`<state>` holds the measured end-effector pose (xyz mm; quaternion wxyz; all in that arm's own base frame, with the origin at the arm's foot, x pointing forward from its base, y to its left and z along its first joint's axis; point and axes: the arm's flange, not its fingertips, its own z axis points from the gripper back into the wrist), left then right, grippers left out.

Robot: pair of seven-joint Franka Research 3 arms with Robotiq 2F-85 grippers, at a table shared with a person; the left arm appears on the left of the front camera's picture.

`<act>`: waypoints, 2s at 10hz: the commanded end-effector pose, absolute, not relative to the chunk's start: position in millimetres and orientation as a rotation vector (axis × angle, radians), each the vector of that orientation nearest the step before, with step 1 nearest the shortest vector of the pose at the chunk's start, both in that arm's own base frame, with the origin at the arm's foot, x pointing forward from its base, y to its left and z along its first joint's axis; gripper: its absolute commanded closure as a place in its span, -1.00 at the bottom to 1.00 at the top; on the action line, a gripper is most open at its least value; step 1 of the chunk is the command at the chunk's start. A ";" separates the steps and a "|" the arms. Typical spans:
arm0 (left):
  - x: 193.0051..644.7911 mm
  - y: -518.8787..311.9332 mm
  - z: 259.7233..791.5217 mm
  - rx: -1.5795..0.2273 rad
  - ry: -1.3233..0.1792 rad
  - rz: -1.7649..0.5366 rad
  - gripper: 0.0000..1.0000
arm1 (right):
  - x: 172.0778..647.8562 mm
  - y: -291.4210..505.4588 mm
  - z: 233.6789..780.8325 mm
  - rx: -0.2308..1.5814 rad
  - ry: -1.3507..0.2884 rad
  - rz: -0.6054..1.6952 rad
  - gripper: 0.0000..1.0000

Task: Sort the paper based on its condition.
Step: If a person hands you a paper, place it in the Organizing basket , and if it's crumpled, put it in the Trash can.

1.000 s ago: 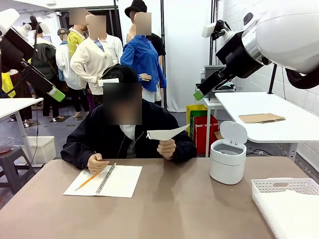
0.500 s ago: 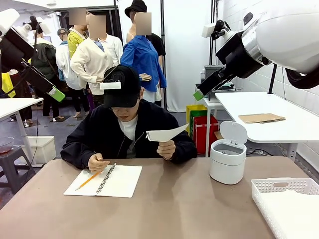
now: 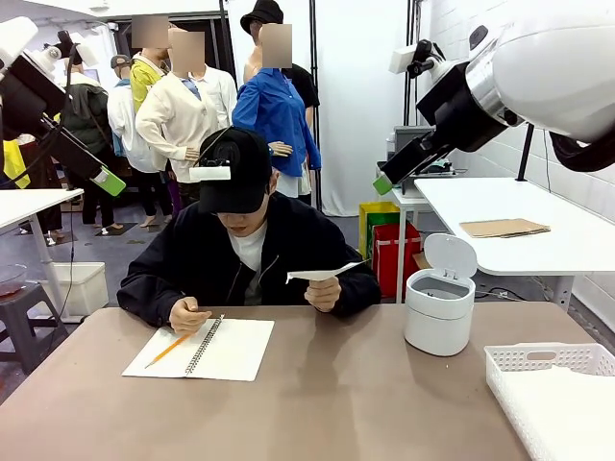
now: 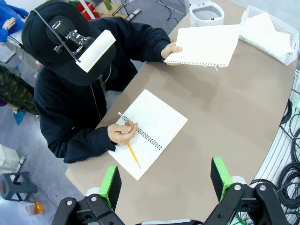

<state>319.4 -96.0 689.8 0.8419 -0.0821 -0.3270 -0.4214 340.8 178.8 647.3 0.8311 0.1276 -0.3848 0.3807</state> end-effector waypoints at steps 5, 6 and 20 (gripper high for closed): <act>318.5 -95.7 690.7 -0.175 -0.694 -0.891 -1.00 | 416.6 177.2 595.8 0.449 -0.333 0.324 -1.00; 318.5 -95.7 690.7 -0.175 -0.694 -0.891 -1.00 | 427.0 175.4 581.7 0.506 -0.260 0.196 -1.00; 318.5 -95.7 690.7 -0.175 -0.694 -0.891 -1.00 | 516.8 192.7 480.3 0.864 0.196 -0.300 -1.00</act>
